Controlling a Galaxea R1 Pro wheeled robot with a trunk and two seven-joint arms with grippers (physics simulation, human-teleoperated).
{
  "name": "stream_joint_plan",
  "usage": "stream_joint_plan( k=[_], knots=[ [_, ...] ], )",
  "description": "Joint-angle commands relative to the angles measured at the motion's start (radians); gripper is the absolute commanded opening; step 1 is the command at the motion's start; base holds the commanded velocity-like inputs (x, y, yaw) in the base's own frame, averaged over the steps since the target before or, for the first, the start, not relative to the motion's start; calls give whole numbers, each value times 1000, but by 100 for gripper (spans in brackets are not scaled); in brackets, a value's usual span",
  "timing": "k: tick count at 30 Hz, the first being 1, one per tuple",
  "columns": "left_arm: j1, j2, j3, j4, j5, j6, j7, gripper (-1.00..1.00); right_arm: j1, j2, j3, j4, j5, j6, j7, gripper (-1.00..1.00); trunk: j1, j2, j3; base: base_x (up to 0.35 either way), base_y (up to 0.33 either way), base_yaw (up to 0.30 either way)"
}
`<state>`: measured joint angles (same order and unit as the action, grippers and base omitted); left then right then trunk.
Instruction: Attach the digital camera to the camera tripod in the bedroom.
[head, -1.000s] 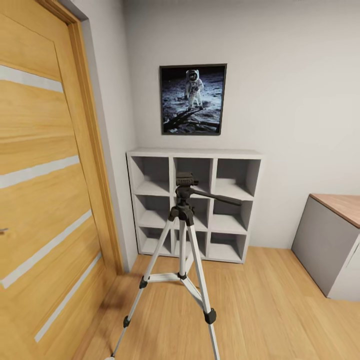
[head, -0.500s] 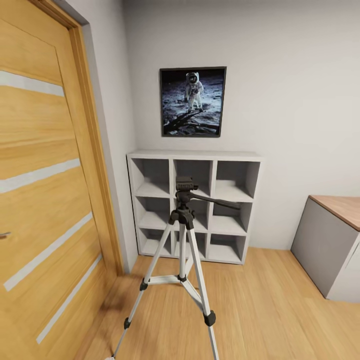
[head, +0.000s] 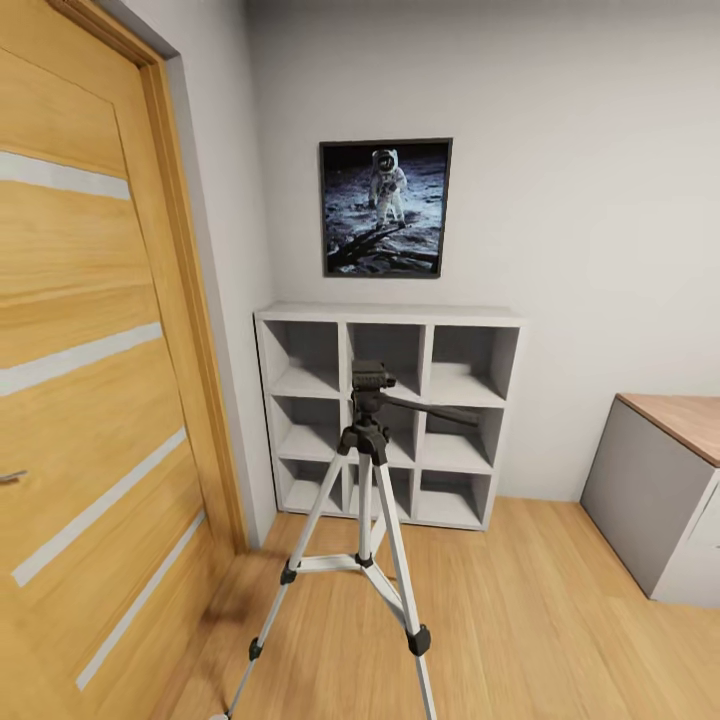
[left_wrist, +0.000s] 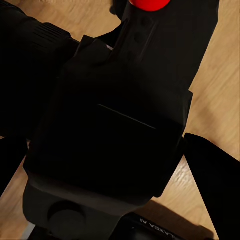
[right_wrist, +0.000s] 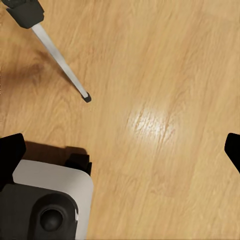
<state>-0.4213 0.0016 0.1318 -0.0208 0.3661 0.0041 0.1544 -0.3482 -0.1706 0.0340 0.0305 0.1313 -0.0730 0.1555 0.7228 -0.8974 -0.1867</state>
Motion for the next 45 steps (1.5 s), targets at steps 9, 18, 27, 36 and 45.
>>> stream_joint_plan(
  k=[9,18,27,36,45],
  knots=[
    [-1,0,7,-1,-1,0,2,-100,-2,0,3,3,7,-4,0,100,-34,62,27,0,0,0],
    [-1,0,6,-1,-1,0,2,-100,-2,0,3,3,7,-1,0,100,-69,125,55,0,0,0],
    [-1,1,8,-1,2,0,2,-100,-2,3,3,3,7,-1,-9,100,-103,188,83,0,0,0],
    [-1,3,8,-1,2,0,2,-100,-2,5,3,3,7,-1,-9,100,-138,251,112,0,0,0],
    [-1,3,8,-1,2,0,2,-100,-2,5,3,3,9,1,-9,100,-172,314,140,0,0,0]
  ],
)
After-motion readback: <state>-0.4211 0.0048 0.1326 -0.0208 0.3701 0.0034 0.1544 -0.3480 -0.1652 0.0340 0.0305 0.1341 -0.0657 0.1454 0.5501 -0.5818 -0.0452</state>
